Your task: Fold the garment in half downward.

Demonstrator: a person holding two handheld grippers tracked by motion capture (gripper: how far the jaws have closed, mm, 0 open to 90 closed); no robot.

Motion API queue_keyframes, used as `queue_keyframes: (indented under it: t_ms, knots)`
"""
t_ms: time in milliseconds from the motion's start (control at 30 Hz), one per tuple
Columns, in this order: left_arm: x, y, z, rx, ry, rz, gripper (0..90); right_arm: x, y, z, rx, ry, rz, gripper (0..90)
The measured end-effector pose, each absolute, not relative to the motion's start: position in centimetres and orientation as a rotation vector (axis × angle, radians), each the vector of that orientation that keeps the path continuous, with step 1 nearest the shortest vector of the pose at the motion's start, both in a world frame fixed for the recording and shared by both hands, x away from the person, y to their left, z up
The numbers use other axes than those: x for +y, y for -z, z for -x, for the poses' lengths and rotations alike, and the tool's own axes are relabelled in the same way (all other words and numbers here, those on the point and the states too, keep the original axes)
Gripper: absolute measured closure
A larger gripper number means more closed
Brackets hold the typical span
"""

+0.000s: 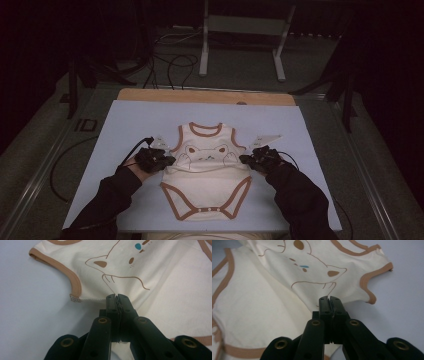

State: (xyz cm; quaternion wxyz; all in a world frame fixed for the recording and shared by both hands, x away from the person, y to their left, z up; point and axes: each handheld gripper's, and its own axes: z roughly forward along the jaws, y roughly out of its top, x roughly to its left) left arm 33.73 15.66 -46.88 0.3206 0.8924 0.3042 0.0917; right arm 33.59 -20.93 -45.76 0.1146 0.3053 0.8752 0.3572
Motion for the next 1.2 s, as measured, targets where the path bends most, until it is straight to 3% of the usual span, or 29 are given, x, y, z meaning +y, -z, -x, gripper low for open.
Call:
queue_keyframes:
  t_ms: [1200]
  knots:
    - [15.6, 47.3, -27.0, 0.670, -0.188, -2.392, 89.7, -22.1, 47.6, -27.1, 2.645, -1.042, -0.895, 89.8]
